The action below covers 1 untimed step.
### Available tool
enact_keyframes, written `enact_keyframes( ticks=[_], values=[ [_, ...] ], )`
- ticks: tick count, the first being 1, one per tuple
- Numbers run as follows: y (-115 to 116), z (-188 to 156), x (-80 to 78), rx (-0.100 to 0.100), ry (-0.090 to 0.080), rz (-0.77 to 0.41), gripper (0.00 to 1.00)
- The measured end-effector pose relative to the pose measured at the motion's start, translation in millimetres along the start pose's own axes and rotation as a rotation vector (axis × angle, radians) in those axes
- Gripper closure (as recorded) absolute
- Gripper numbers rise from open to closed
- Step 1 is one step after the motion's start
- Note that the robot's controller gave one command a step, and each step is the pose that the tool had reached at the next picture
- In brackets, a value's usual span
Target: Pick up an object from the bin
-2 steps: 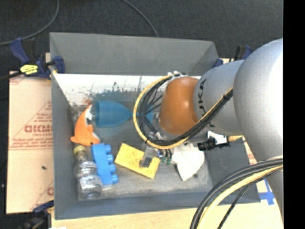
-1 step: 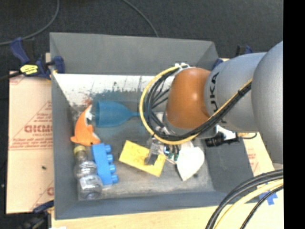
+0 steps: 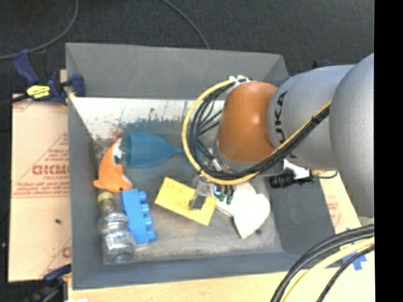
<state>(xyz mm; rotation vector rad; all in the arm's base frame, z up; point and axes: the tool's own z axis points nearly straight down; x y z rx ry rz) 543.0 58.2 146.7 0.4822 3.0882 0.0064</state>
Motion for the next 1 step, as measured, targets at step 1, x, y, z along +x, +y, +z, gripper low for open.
enact_keyframes(
  ticks=[1],
  values=[
    [-0.5,-88.6,-1.7,0.005,0.011,0.032,1.0]
  ],
)
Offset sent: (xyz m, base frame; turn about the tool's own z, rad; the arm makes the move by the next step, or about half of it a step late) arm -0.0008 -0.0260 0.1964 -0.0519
